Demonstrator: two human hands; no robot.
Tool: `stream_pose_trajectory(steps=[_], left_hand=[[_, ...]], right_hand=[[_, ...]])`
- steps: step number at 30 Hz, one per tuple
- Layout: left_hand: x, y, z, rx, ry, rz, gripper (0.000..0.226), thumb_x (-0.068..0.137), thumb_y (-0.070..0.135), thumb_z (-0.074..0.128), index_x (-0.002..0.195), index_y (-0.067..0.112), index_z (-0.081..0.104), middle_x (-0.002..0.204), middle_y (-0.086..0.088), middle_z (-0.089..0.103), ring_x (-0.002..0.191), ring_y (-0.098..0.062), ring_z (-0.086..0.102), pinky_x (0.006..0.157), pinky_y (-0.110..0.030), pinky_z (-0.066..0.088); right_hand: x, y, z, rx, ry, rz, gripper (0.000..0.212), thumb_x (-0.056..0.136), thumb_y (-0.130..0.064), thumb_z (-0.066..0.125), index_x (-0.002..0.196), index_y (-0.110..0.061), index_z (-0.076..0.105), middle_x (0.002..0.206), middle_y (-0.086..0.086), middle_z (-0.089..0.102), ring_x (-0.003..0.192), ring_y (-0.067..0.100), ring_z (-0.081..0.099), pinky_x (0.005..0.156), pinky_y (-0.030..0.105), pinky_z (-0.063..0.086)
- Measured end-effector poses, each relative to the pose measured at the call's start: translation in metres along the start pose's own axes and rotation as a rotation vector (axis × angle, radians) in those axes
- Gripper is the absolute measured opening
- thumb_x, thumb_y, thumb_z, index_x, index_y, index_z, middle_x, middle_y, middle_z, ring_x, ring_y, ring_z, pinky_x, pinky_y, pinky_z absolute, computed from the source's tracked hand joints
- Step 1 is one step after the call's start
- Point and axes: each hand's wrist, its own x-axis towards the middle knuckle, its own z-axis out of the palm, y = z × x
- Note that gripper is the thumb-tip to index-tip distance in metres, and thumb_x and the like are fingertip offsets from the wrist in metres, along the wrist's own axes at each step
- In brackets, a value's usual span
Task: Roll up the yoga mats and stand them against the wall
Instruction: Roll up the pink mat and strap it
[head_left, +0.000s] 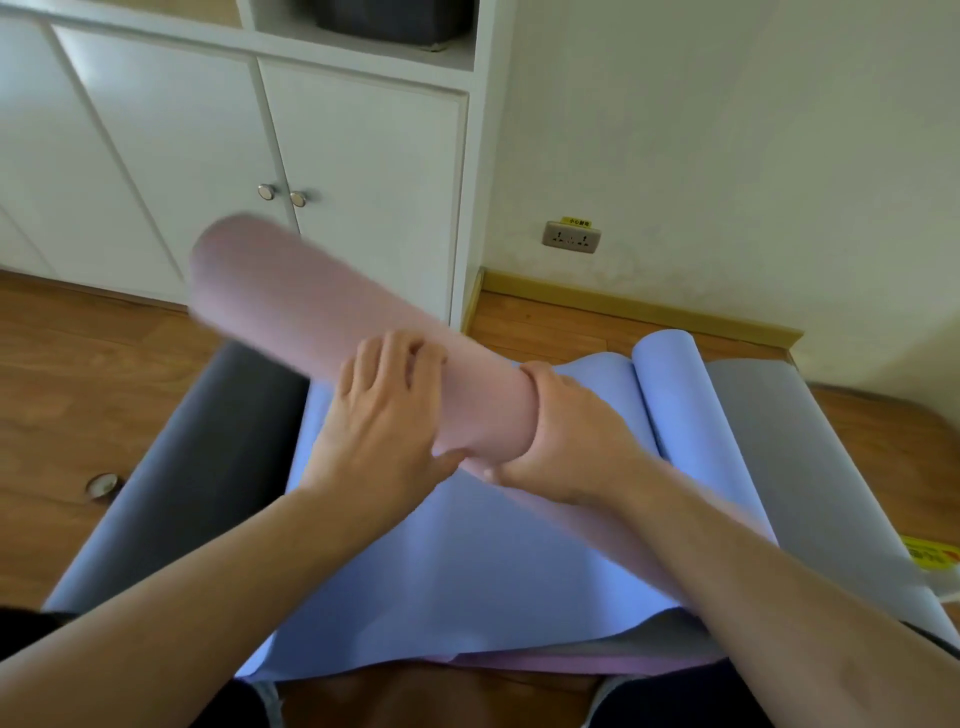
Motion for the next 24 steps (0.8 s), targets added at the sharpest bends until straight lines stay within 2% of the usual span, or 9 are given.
stream_pose_trajectory(steps=[3,5,8,12,14,17,20,22,24], left_hand=[[0.006,-0.002,-0.015,-0.416,-0.093,-0.38,0.085,0.071,0.059,0.089,0.131,0.019,0.044,0.124,0.006,0.044,0.105,-0.012,0.055,0.085,-0.032,0.052],[0.014,-0.002,-0.02,-0.744,-0.196,-0.557,0.096,0.067,0.066,0.087,0.139,0.024,0.04,0.129,0.012,0.05,0.107,-0.004,0.061,0.088,-0.033,0.058],[0.024,0.001,-0.024,-1.024,-0.192,-0.633,0.1,0.063,0.062,0.089,0.142,0.021,0.042,0.127,0.014,0.061,0.11,-0.005,0.065,0.088,-0.03,0.06],[0.04,-0.014,-0.042,-1.254,-0.021,-0.683,0.106,0.045,0.061,0.1,0.136,0.026,0.057,0.12,0.009,0.074,0.108,-0.014,0.073,0.091,-0.041,0.062],[0.042,-0.022,-0.052,-1.311,0.006,-0.657,0.104,0.043,0.058,0.1,0.133,0.028,0.06,0.118,0.009,0.076,0.108,-0.016,0.074,0.091,-0.043,0.062],[0.036,-0.022,-0.057,-1.302,-0.031,-0.6,0.103,0.044,0.056,0.103,0.134,0.029,0.059,0.119,0.008,0.076,0.109,-0.017,0.074,0.092,-0.046,0.062],[0.022,-0.012,-0.055,-1.187,-0.062,-0.568,0.103,0.045,0.057,0.102,0.134,0.035,0.054,0.119,0.015,0.072,0.108,-0.011,0.071,0.087,-0.041,0.063],[0.01,-0.001,-0.053,-1.073,-0.089,-0.529,0.099,0.049,0.054,0.103,0.131,0.039,0.05,0.116,0.02,0.067,0.104,-0.002,0.068,0.082,-0.032,0.063],[-0.005,0.01,-0.05,-1.033,-0.128,-0.485,0.102,0.048,0.055,0.104,0.132,0.042,0.047,0.116,0.023,0.066,0.103,0.002,0.067,0.08,-0.028,0.062]], right_hand=[[-0.002,-0.005,-0.013,0.368,0.019,0.14,0.103,0.047,-0.072,0.084,0.137,-0.038,0.045,0.115,-0.022,0.062,0.103,0.008,0.065,0.085,0.039,0.06],[-0.006,-0.013,-0.012,0.549,0.065,0.175,0.097,0.05,-0.062,0.094,0.132,-0.038,0.049,0.113,-0.022,0.065,0.1,0.005,0.067,0.081,0.037,0.062],[-0.018,-0.027,0.002,0.734,0.047,0.182,0.09,0.055,-0.046,0.103,0.126,-0.039,0.048,0.116,-0.016,0.068,0.097,0.004,0.071,0.074,0.037,0.065],[-0.036,-0.037,0.023,0.752,-0.071,0.147,0.092,0.051,-0.049,0.101,0.122,-0.045,0.042,0.117,-0.013,0.064,0.102,0.011,0.069,0.062,0.033,0.064],[-0.043,-0.037,0.031,0.717,-0.108,0.141,0.094,0.048,-0.055,0.1,0.12,-0.049,0.041,0.117,-0.016,0.065,0.104,0.008,0.068,0.067,0.033,0.065],[-0.052,-0.034,0.035,0.648,-0.16,0.107,0.098,0.049,-0.056,0.1,0.127,-0.048,0.041,0.119,-0.021,0.065,0.106,0.0,0.066,0.084,0.034,0.064],[-0.055,-0.029,0.017,0.663,-0.26,0.026,0.091,0.068,-0.041,0.099,0.139,-0.04,0.042,0.132,-0.02,0.061,0.116,-0.011,0.059,0.094,0.016,0.054],[-0.058,-0.027,-0.006,0.807,-0.215,-0.027,0.08,0.077,-0.029,0.089,0.143,-0.039,0.044,0.139,-0.017,0.062,0.126,-0.007,0.056,0.108,0.026,0.05],[-0.065,-0.028,-0.027,0.98,-0.071,-0.048,0.076,0.08,-0.031,0.08,0.148,-0.036,0.046,0.142,-0.013,0.063,0.134,0.007,0.058,0.111,0.039,0.051]])
